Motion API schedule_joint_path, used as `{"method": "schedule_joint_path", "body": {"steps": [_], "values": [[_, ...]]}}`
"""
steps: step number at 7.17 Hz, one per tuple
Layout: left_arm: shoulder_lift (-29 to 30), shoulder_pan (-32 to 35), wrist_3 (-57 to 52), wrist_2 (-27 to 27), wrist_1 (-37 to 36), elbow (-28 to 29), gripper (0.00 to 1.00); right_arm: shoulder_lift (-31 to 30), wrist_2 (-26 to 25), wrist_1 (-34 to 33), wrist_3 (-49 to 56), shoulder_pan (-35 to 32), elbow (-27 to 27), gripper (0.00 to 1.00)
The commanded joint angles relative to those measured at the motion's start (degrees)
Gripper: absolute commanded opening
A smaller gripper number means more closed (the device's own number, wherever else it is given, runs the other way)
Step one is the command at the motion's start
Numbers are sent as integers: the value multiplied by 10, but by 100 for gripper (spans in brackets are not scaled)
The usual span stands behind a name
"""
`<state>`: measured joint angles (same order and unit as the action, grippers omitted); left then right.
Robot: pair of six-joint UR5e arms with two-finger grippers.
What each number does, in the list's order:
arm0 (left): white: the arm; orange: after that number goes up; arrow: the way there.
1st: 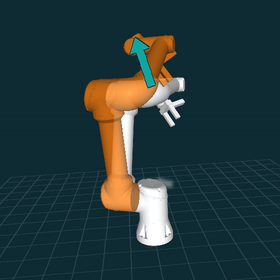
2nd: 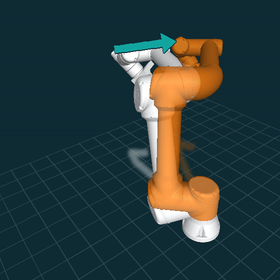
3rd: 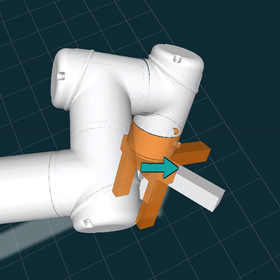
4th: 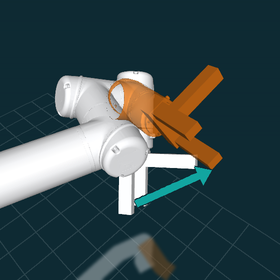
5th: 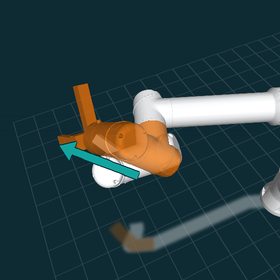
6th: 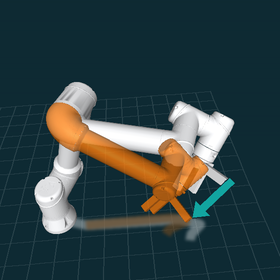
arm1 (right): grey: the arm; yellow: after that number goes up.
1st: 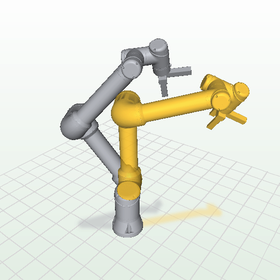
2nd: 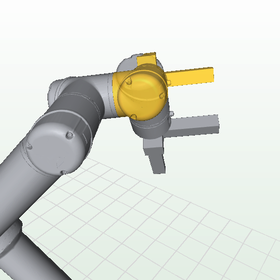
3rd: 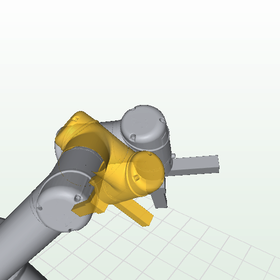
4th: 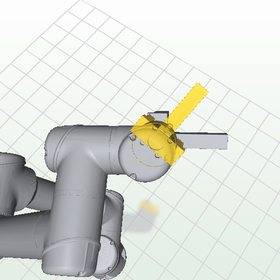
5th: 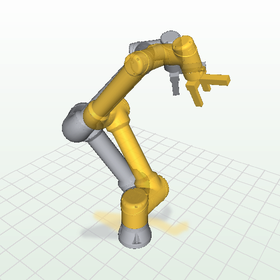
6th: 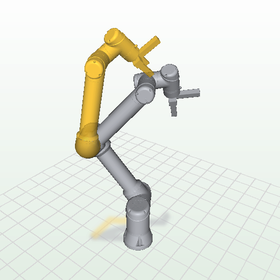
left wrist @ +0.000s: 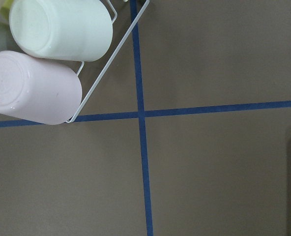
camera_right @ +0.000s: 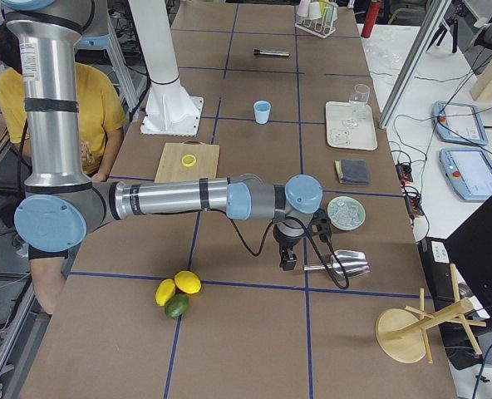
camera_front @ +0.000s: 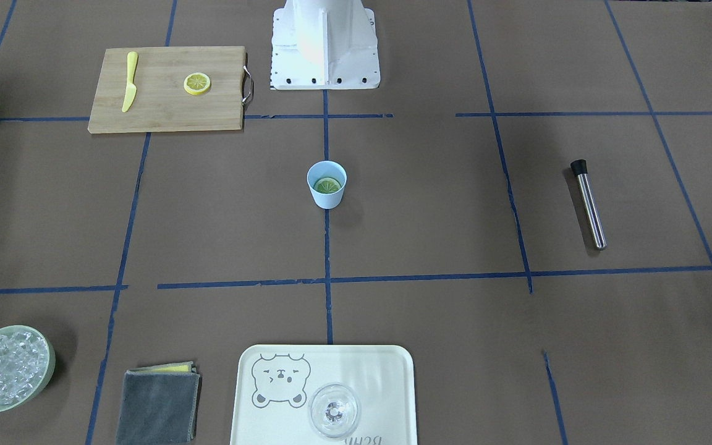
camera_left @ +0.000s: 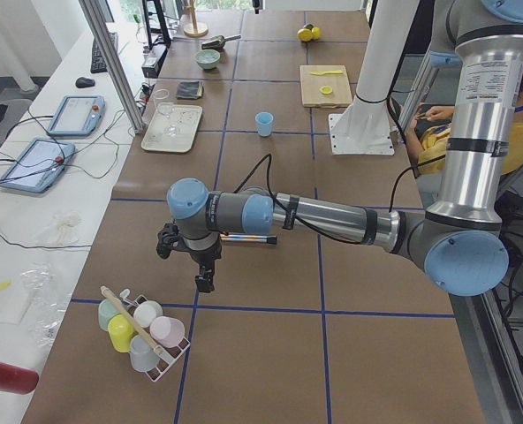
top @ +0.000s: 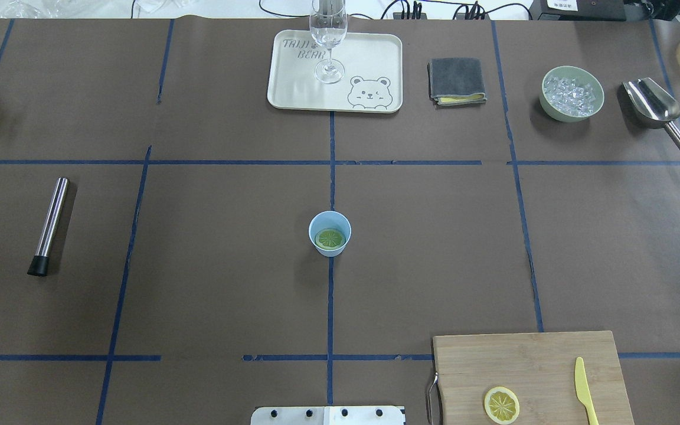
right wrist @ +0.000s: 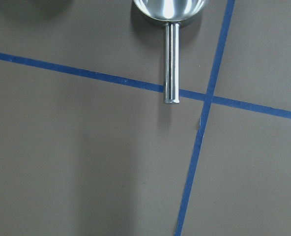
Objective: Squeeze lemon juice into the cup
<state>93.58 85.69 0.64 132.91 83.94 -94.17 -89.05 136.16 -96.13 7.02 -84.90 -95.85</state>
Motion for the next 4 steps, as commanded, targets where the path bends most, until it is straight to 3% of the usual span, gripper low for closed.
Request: {"method": "schedule_joint_path", "body": {"steps": [1,4], "values": [[-12,8,0,31,14,19,100,-2,-1,-3,0,-1,-6,100],[-14,34,-62,75,13,20,100,-4,-1,-3,-1,-1,-5,100]]}}
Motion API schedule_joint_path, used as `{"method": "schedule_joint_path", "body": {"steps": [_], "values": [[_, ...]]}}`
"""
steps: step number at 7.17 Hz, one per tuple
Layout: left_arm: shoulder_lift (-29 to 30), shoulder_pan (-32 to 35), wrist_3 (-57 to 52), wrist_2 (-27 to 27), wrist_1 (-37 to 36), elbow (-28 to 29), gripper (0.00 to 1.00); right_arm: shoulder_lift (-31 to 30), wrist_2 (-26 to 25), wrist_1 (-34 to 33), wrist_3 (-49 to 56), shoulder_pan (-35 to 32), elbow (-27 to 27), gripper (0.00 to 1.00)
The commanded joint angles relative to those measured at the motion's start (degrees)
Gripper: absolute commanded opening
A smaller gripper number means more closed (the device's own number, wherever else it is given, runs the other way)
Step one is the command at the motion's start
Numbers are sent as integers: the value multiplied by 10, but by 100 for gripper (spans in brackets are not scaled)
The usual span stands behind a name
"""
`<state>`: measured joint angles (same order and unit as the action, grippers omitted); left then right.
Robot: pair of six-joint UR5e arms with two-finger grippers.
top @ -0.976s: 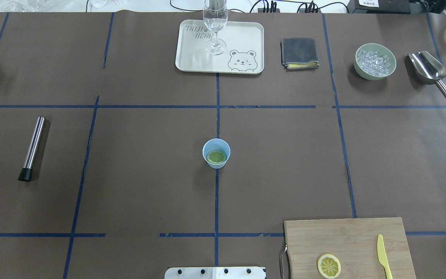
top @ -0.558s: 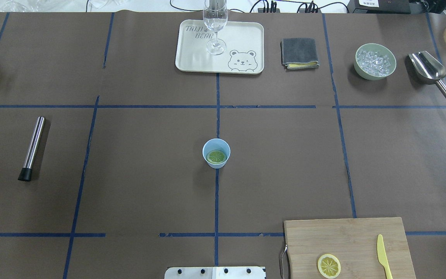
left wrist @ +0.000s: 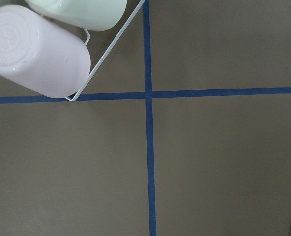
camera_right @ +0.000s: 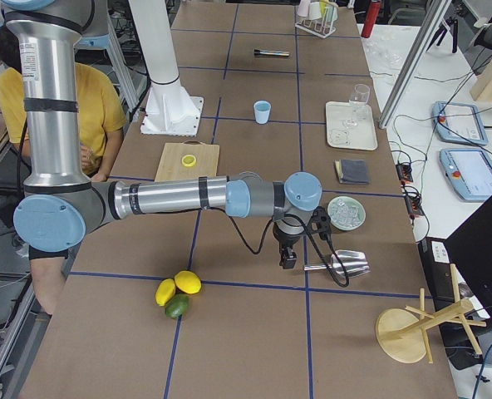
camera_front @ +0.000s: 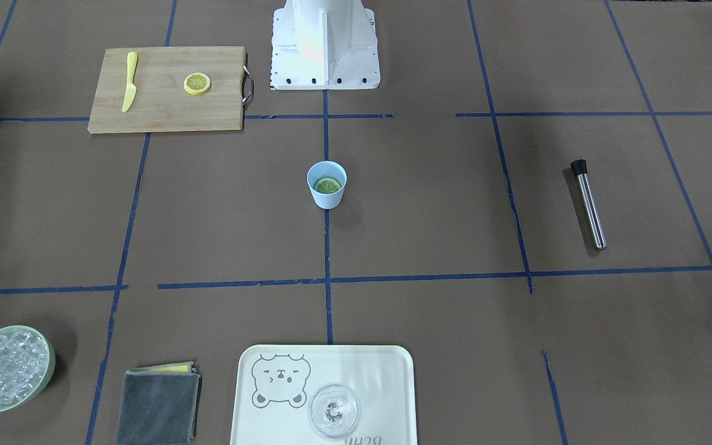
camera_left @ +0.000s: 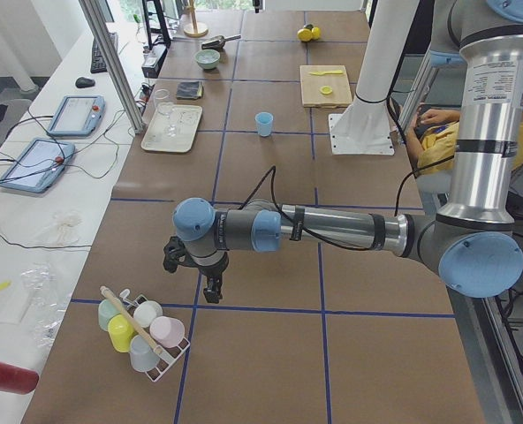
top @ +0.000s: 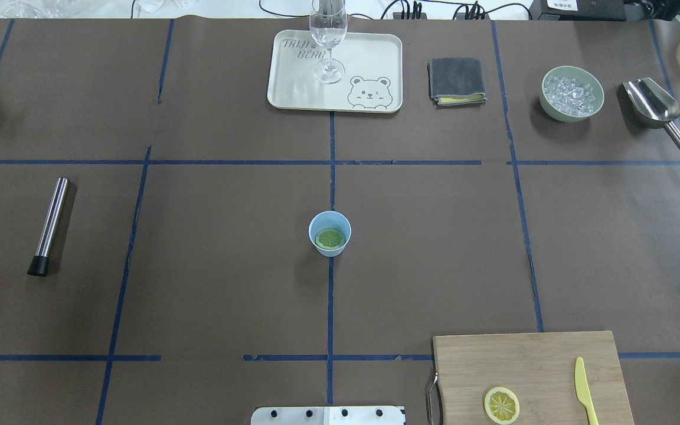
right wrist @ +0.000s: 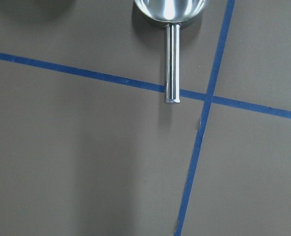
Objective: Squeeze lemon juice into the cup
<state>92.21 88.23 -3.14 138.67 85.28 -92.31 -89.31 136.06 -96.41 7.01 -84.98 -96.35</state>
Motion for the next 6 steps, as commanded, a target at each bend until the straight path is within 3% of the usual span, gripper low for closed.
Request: {"method": "schedule_joint_path", "body": {"steps": [1,5,6], "values": [[0,9,-22,13,-1,3,100,-2,1,0,-1,0,0,100],[-5,9,-25,10,-1,8,100,-2,1,0,-1,0,0,100],[-7,9,-24,-19,14,8,100,-2,-1,0,-1,0,0,100]]}}
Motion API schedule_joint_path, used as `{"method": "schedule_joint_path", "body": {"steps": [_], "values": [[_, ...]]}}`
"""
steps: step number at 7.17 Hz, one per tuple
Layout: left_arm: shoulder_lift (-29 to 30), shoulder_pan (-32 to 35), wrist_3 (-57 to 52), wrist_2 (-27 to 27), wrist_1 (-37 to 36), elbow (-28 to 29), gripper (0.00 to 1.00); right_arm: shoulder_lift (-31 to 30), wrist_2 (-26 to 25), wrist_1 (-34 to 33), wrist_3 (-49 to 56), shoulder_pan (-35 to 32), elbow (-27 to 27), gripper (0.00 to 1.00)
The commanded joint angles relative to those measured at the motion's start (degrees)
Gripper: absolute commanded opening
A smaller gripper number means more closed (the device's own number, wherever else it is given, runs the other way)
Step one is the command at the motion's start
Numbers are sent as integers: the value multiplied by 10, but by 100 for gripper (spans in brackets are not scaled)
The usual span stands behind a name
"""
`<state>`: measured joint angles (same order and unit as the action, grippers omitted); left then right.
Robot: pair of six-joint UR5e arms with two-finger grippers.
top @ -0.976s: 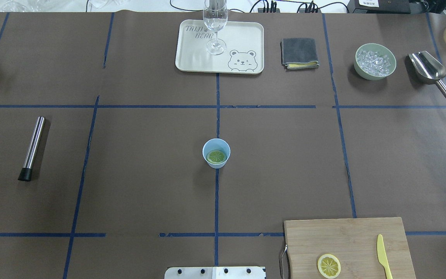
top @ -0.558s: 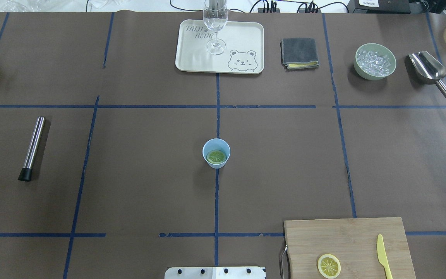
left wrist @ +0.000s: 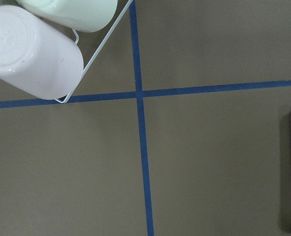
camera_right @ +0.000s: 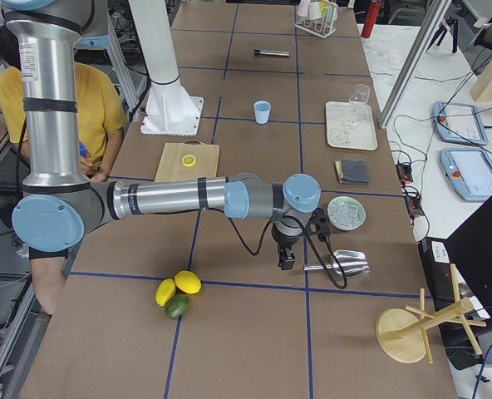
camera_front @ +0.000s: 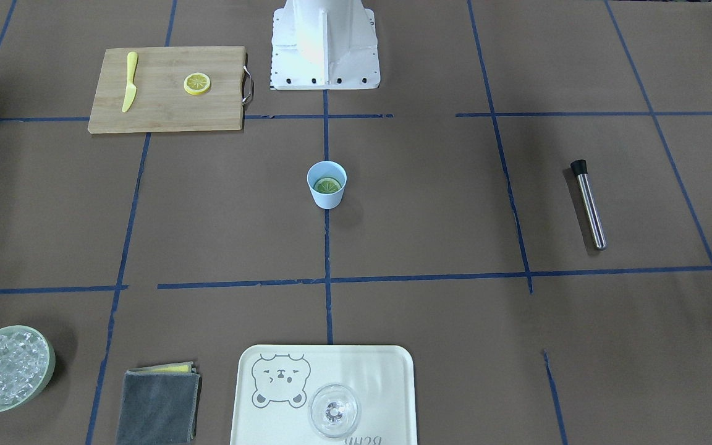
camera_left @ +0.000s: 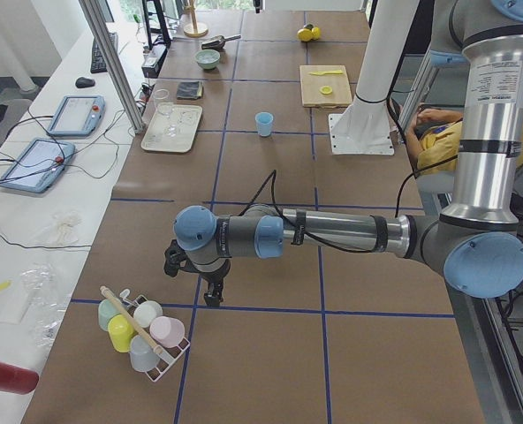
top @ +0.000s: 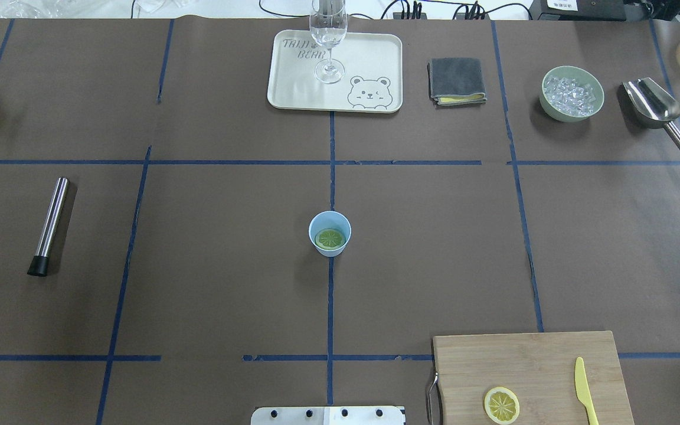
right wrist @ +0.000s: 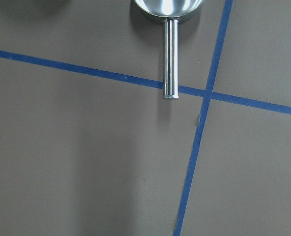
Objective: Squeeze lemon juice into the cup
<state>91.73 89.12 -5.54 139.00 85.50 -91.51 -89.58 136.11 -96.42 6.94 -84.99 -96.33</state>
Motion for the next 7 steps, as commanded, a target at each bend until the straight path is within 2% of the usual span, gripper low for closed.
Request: {"method": "schedule_joint_path", "body": {"steps": [1,7], "values": [[-2,0,0,-38,15,4,100,-1,-5,0,0,0,0,100],[6,0,-2,-62,12,6,100,0,-13,0,-1,0,0,100]]}}
